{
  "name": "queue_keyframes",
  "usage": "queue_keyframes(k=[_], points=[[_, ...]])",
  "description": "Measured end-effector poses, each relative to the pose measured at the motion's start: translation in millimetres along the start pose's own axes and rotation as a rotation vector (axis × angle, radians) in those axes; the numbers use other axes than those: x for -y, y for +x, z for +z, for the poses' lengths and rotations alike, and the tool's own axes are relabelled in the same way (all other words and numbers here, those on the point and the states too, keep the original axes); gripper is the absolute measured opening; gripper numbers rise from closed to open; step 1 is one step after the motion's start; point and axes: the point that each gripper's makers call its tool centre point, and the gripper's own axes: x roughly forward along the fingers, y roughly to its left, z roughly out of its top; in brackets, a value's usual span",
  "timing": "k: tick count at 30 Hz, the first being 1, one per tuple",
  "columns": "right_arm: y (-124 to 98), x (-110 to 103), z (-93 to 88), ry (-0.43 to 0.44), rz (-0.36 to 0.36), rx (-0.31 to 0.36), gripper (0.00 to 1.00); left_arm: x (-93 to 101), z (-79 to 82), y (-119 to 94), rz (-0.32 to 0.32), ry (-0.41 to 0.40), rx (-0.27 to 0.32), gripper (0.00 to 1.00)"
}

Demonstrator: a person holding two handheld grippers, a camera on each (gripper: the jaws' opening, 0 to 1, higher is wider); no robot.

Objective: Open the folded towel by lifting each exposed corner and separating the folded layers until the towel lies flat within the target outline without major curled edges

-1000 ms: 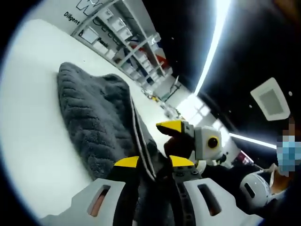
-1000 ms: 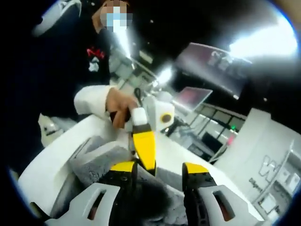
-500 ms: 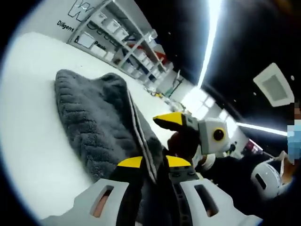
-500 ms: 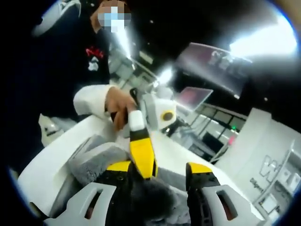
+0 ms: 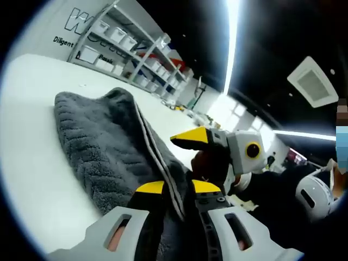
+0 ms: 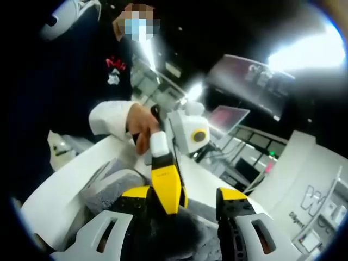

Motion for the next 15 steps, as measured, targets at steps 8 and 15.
queue_keyframes(k=[8, 15], points=[[-5, 3, 2.0, 0.021, 0.01, 0.016, 0.48, -3.3, 7.7, -2, -0.004, 0.006, 0.014, 0.06], [-21, 23, 13.5, 0.162, -0.021, 0.099, 0.49, -6.6, 15.9, -7, 0.011, -0.02, 0.037, 0.05]])
